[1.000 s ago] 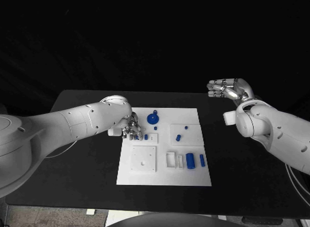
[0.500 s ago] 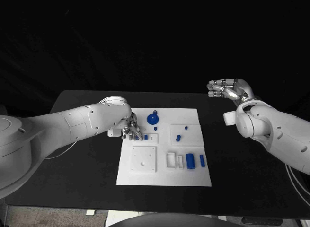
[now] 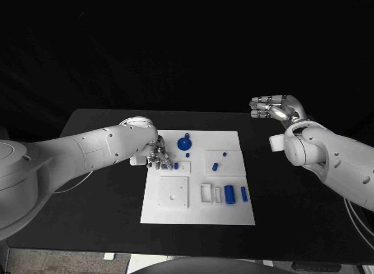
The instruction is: Assemble the parts on the task board
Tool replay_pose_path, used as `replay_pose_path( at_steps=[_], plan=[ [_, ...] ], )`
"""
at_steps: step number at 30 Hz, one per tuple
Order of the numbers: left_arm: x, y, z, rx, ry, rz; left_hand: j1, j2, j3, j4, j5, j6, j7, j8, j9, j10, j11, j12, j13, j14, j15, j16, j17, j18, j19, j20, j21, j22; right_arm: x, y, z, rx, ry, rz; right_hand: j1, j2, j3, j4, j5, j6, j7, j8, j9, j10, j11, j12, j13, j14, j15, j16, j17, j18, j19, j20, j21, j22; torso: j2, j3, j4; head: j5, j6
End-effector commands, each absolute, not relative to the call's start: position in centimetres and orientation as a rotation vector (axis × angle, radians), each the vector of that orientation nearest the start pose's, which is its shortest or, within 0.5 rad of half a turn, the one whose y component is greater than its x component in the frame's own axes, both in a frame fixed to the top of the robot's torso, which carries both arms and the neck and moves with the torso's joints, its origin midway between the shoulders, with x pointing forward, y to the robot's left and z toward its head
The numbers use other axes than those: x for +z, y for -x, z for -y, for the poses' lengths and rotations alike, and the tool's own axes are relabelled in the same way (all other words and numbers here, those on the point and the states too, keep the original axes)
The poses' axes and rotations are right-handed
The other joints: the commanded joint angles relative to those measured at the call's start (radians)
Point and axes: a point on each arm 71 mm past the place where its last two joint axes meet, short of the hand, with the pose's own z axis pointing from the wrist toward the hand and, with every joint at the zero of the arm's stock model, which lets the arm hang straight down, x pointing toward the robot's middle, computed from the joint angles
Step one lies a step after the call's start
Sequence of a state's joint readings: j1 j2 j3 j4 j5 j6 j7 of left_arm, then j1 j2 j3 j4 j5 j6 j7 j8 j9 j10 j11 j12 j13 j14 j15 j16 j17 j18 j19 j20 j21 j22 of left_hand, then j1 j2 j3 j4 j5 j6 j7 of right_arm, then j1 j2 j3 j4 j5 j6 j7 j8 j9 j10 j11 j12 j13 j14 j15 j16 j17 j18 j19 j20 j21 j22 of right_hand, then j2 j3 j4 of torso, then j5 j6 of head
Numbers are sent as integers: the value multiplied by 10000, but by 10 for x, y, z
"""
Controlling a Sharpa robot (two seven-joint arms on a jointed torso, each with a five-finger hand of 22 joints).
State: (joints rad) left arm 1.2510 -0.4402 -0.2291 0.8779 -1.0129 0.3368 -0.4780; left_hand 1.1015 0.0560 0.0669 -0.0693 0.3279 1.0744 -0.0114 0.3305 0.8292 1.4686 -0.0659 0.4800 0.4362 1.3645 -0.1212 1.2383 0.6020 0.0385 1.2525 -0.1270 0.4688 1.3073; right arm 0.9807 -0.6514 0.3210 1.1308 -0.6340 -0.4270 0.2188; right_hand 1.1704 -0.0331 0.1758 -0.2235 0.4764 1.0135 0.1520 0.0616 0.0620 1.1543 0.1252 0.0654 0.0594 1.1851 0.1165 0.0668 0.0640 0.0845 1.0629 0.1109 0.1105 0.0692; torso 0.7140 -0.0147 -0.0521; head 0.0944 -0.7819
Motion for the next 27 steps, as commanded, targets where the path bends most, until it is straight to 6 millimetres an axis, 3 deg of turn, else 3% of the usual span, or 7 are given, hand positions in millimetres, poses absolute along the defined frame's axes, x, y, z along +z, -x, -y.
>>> replay_pose_path(
  at_steps=[1,7,11,19,24,27],
  plan=[
    [-298,-547,-214,-336,1776,-25148,45,-157,-70,122,-47,-161,7,16,-233,416,0,81,-134,-53,-1,26,4,-155,14,-46,-65,175,-205,-551,249,11005,-8555,-13359,-53,8,51,20,61,-62,21,-2,-5,-75,-25,-57,-16,-70,-22,-47,-12,83,-98,4,-48,2,-1,0,0,4,-2],
    [-299,-546,-214,-320,1693,-25293,78,-244,-138,132,-71,-184,11,109,-369,415,1,98,-197,-60,1,21,-7,-159,9,-44,-69,173,-205,-551,249,11004,-8561,-13363,-53,8,51,20,61,-62,21,-2,-5,-75,-25,-57,-16,-70,-22,-47,-12,83,-98,4,-48,2,2,0,-1,-1,-15],
    [-299,-546,-214,-357,1691,-25330,187,-123,4,60,147,-202,8,146,-545,414,5,109,-252,-74,11,42,18,-160,-9,-32,-77,178,-205,-551,248,11008,-8563,-13366,-53,8,51,20,61,-62,21,-2,-5,-75,-25,-57,-16,-70,-22,-47,-12,83,-98,4,-48,2,2,-1,3,-2,-15],
    [-299,-546,-216,-383,1766,-25333,48,-272,-112,106,-55,-208,20,183,-563,411,6,113,-260,-73,11,32,-5,-154,-1,-32,-73,177,-205,-551,248,11004,-8569,-13370,-53,8,51,20,61,-62,21,-2,-5,-75,-25,-57,-16,-70,-22,-47,-12,83,-98,4,-48,2,2,-2,-1,4,-12],
    [-299,-546,-216,-489,1863,-25389,292,-48,126,-7,281,-270,13,160,-639,407,1,99,-279,-87,8,26,-15,-154,-15,-31,-77,178,-205,-551,248,11006,-8571,-13375,-53,8,51,20,61,-62,21,-2,-5,-75,-25,-57,-16,-70,-22,-47,-12,83,-98,4,-48,2,1,0,-1,11,-6],
    [-299,-546,-216,-583,1922,-25420,284,91,917,-268,450,-380,48,180,-670,409,23,83,-299,-103,24,31,-16,-143,-37,-16,-72,182,-205,-551,248,11010,-8571,-13380,-53,8,51,20,61,-62,21,-2,-5,-75,-25,-57,-16,-70,-22,-47,-12,83,-98,4,-48,2,0,-2,-1,16,-1]
  ],
)
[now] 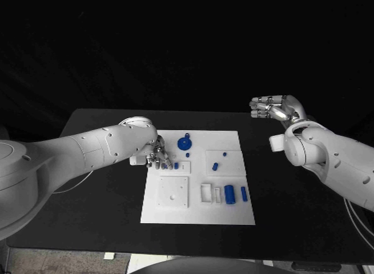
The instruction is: Assemble the parts on the task board
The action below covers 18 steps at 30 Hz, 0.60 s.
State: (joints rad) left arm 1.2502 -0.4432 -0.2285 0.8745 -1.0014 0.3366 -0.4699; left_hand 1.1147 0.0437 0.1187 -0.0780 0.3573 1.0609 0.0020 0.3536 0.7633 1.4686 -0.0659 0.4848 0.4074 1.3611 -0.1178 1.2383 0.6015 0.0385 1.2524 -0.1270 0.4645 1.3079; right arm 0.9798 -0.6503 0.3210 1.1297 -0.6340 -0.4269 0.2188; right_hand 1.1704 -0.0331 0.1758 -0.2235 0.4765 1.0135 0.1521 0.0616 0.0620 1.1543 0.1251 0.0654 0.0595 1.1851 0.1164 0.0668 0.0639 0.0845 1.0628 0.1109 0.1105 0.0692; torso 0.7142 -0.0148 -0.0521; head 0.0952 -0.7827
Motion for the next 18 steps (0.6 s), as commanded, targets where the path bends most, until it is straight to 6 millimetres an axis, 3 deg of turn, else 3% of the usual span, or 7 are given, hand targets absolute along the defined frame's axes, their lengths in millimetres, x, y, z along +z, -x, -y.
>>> replay_pose_path(
  at_steps=[1,6,11,18],
  plan=[
    [-300,-546,-216,-616,1936,-25431,79,208,634,-275,268,-288,-73,-7,19,411,34,28,-17,-74,2,41,-1,-131,-49,1,-26,179,-205,-551,248,11009,-8571,-13381,-53,8,51,19,61,-63,21,-2,-5,-75,-24,-58,-17,-71,-21,-47,-12,83,-98,4,-48,2,-2,-1,-3,12,10],
    [-300,-545,-216,-790,1989,-25513,-206,399,1623,-790,889,-482,16,299,317,408,83,39,-24,-111,48,67,-20,-44,-112,71,31,188,-205,-551,249,11001,-8576,-13386,-53,8,51,19,61,-63,21,-2,-5,-75,-24,-58,-17,-71,-21,-47,-12,83,-98,4,-48,2,-1,-1,-3,13,12],
    [-300,-543,-215,-932,1987,-25639,-410,576,1929,-1064,920,-577,36,447,542,403,91,25,-12,-140,72,91,-55,0,-160,104,103,186,-206,-551,249,10996,-8580,-13392,-48,17,29,28,63,-71,20,-3,-6,-76,-24,-58,-17,-75,-21,-47,-12,84,-99,4,-46,3,0,1,-3,14,11],
    [-301,-541,-216,-1126,2004,-25967,-419,637,2000,-1203,917,-590,46,478,614,398,92,7,-3,-165,90,104,-76,10,-198,120,128,185,-206,-551,250,10985,-8585,-13396,-48,17,29,28,63,-71,20,-3,-6,-76,-24,-58,-17,-75,-21,-47,-12,84,-99,4,-46,3,-2,11,1,9,9]
  ],
)
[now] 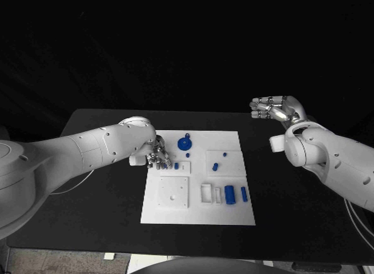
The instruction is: Assemble the parts on the task board
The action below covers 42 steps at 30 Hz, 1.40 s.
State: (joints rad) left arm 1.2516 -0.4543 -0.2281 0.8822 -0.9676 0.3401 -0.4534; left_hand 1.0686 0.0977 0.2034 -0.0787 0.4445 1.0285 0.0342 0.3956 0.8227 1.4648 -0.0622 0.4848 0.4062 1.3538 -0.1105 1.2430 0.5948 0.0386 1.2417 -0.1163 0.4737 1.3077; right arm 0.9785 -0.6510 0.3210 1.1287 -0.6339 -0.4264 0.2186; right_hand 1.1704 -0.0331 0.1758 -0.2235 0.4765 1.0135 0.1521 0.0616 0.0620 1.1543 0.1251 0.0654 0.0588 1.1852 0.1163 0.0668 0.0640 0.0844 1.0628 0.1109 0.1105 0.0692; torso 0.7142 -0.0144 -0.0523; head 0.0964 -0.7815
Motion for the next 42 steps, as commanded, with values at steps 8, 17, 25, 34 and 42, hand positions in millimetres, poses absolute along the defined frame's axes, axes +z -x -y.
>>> replay_pose_path(
  at_steps=[8,17,25,34,42],
  plan=[
    [-301,-539,-215,-1181,1808,-26309,95,119,1187,-1297,50,-248,-270,48,39,435,51,-12,16,-101,36,97,24,27,-124,37,62,191,-207,-551,250,10984,-8591,-13412,-48,17,29,28,63,-71,20,-3,-6,-76,-24,-58,-10,-76,-20,-47,-12,84,-99,4,-46,3,0,8,1,0,-10],
    [-301,-539,-214,-1095,1443,-26370,143,131,1188,-1333,52,-223,-266,22,39,434,49,-18,24,-103,46,123,41,46,-141,53,93,192,-207,-551,250,10984,-8602,-13436,-48,17,29,28,63,-71,20,-3,-6,-76,-24,-58,-10,-76,-20,-47,-12,84,-99,4,-46,3,-2,6,0,6,-15],
    [-291,-541,-223,-2434,2279,-25721,172,188,1172,-1303,-103,-236,-268,5,49,443,39,13,39,-58,29,90,-13,79,-93,50,117,175,-208,-550,251,10956,-8605,-13431,-48,17,29,28,63,-71,20,-3,-6,-76,-24,-58,-10,-76,-20,-47,-12,84,-99,4,-46,3,-10,-9,14,-41,43],
    [-243,-547,-228,-5610,3666,-24269,272,337,1100,-1180,-558,-369,-239,-11,69,403,63,-63,16,-130,10,-62,-294,74,-102,30,33,154,-206,-548,248,11062,-8534,-13492,-26,29,79,-3,67,-54,20,-2,-5,-74,-27,-58,-10,-74,-21,-48,-12,86,-99,1,-44,3,-54,-14,46,21,194],
    [-218,-538,-223,-8416,4239,-23587,413,432,1023,-1074,-956,-465,-216,-1,85,357,84,-197,12,-244,-11,-109,-361,-40,-138,-54,-94,143,-206,-538,229,11283,-7172,-14255,-21,52,505,-309,-26,84,17,2,0,-27,-39,-60,-13,-30,-43,-46,-11,99,-63,-29,-20,6,-71,-31,53,84,309]
  ],
)
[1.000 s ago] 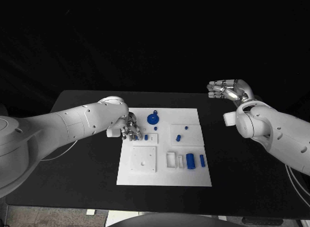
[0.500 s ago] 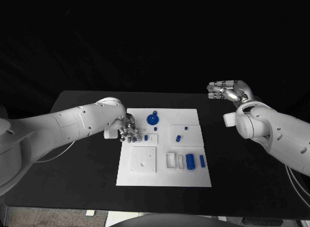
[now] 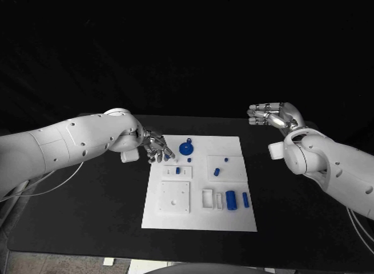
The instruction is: Assemble the parts on the task board
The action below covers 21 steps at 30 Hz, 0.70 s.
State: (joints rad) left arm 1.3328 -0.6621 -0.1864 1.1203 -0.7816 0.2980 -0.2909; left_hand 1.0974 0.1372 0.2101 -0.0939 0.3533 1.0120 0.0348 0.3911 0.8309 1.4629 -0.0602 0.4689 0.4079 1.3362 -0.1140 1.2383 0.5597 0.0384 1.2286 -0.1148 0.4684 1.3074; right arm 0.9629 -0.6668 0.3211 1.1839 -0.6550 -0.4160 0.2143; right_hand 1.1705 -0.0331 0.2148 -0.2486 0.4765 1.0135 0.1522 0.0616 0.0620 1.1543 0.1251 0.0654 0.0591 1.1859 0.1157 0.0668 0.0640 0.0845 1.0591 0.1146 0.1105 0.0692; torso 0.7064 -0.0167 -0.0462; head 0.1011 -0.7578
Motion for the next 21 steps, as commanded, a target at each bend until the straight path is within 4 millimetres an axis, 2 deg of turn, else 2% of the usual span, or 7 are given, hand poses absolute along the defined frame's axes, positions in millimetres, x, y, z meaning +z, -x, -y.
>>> replay_pose_path(
  at_steps=[1,5,10,16,17,19,21],
  plan=[
    [-216,-536,-222,-8830,4299,-23531,150,45,940,-897,-90,-309,-218,45,3,369,66,-59,-3,-87,20,-66,-14,-53,-16,-79,-64,144,-206,-536,225,11297,-6823,-14424,0,59,146,-84,-37,94,13,4,1,-8,-47,-60,-15,-20,-46,-43,-10,104,-13,-74,-13,9,6,-12,-10,48,100],
    [-211,-529,-218,-10309,4431,-23347,349,203,875,-761,-946,-428,-197,-5,-28,259,85,-152,9,-214,-8,-98,-34,-148,-64,-142,-162,144,-206,-527,209,11313,-5384,-15060,18,63,433,-297,-118,236,-32,7,6,277,-148,-59,-12,271,-160,-19,22,132,206,-185,101,33,15,-2,-19,93,229],
    [-207,-519,-215,-12157,4714,-23182,658,353,676,-574,-1655,-570,-183,-22,-46,88,92,-165,70,-372,3,-87,-54,-231,-129,-160,-300,138,-204,-512,185,11135,-3167,-15653,334,-14,436,-358,-250,351,-123,11,9,1250,-488,-17,21,1295,-580,140,266,122,934,-594,537,171,3,14,-3,101,444],
    [-206,-508,-215,-13619,5018,-23073,911,511,502,-499,-2432,-651,-165,-81,-122,-76,101,-170,100,-528,38,-82,-91,-251,-182,-128,-438,136,-202,-496,161,10746,-1018,-15622,1031,-149,-459,-346,-485,400,-298,8,6,2786,-1076,286,160,2583,-1195,688,1349,-131,1975,-1337,1618,739,-5,1,-6,75,656],
    [-206,-506,-215,-13778,5038,-23071,935,548,484,-490,-2581,-663,-166,-90,-131,-102,103,-174,101,-551,43,-84,-97,-253,-193,-124,-456,135,-201,-493,158,10721,-757,-15542,1133,-127,-703,-327,-505,404,-315,11,6,2961,-1110,279,194,2631,-1262,800,1831,-251,1934,-1482,1879,926,-3,5,-3,67,682],
    [-206,-504,-215,-13995,5059,-23083,989,620,427,-478,-2899,-687,-163,-112,-150,-162,104,-183,102,-608,55,-89,-112,-261,-224,-110,-499,132,-199,-488,152,10736,-380,-15388,1175,-143,-911,-333,-533,416,-355,12,8,3267,-1201,461,347,2839,-1393,1095,2435,-238,2117,-1608,2275,1180,-6,13,7,67,737],
    [-207,-503,-216,-14135,5070,-23095,1111,736,172,-474,-2977,-702,-157,-128,-183,-238,107,-127,135,-680,72,-23,-145,-270,-228,-95,-572,155,-198,-483,147,10793,-116,-15259,1226,-138,-1133,-331,-521,442,-388,6,5,3417,-1260,699,630,2818,-1490,1457,3378,-257,2115,-1722,2695,1492,-8,21,8,65,762]
  ],
)
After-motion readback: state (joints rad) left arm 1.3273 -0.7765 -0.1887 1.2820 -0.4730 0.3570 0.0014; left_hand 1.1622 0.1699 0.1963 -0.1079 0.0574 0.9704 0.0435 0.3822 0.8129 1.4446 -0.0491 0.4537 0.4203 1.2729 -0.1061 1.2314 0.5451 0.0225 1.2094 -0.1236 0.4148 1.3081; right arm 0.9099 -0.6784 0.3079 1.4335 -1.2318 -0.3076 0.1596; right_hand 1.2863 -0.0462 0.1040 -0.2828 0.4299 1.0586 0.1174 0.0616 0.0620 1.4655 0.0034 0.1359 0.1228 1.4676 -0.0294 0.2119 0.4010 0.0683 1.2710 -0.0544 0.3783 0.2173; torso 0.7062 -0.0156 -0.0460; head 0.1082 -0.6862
